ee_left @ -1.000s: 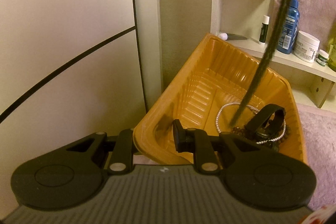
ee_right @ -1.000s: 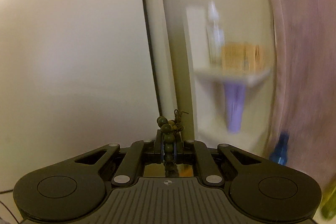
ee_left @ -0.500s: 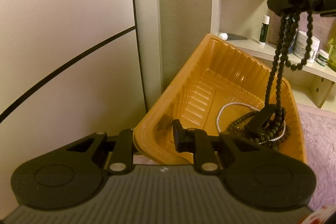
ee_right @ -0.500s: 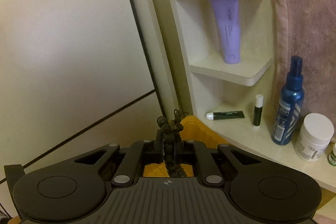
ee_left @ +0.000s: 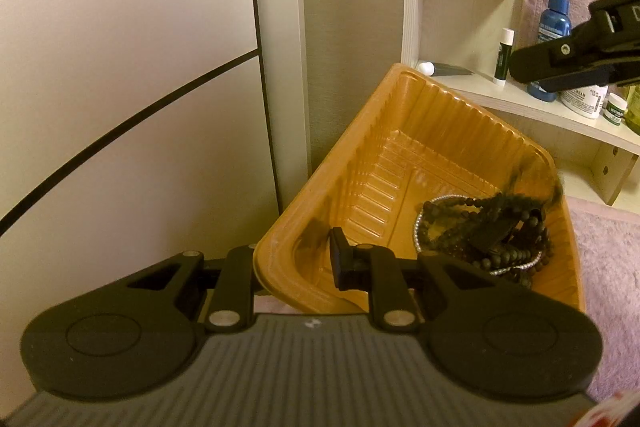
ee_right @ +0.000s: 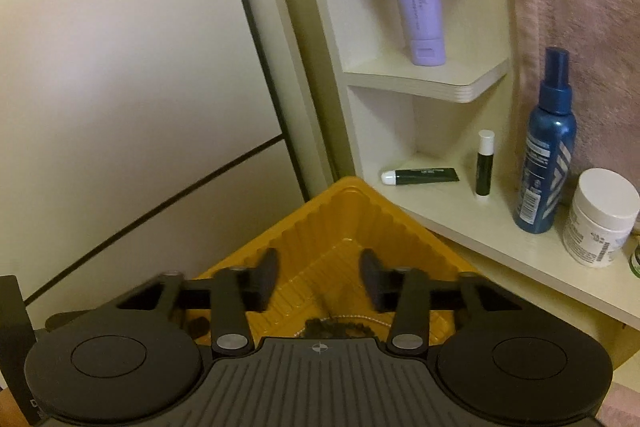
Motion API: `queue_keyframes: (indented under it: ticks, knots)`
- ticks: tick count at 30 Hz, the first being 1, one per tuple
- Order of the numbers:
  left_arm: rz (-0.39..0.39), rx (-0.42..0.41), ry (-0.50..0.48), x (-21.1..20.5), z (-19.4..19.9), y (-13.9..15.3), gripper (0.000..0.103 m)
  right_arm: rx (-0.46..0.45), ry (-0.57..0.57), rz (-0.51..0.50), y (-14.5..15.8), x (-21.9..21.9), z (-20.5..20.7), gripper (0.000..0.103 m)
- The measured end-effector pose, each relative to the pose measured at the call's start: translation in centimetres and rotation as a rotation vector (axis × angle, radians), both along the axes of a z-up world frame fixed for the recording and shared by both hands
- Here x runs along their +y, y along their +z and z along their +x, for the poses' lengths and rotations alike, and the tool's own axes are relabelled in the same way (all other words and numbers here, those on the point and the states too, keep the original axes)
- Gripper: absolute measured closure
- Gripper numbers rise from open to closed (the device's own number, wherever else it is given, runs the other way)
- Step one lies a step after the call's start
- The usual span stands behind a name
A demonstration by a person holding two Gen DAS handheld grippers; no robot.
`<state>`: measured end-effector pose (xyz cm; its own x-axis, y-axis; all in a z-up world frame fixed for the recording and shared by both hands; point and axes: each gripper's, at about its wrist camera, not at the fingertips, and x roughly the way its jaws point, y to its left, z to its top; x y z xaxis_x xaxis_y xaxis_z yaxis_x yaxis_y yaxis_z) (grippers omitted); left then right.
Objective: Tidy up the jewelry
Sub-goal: 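Carry the dark bead necklace over the tray and lower it in, then open the right gripper while the left gripper sets the tray flat on the towel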
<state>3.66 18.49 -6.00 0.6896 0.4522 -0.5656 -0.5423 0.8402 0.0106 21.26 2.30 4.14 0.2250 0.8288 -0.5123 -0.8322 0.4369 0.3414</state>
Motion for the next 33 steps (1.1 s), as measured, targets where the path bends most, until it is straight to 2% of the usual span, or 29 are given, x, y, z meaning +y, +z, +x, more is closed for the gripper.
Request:
queue_keyframes:
  ticks: [18,24,29,33]
  knots:
    - [0.001,0.0,0.0,0.1,0.1,0.0,0.085,0.05,-0.018,-0.079,-3.2,-1.1,-0.5,0.049]
    - [-0.004,0.001,0.005,0.4,0.2,-0.3,0.084,0.052,-0.047,-0.091,-3.9,-1.9,-0.8,0.043]
    - [-0.05,-0.013,0.014,1.4,0.2,-1.1,0.084,0.054,-0.107,-0.094,-4.9,-3.5,-1.5,0.033]
    - [-0.128,-0.025,0.021,2.7,0.3,-1.9,0.083,0.067,-0.176,-0.083,-5.8,-5.4,-2.4,0.03]
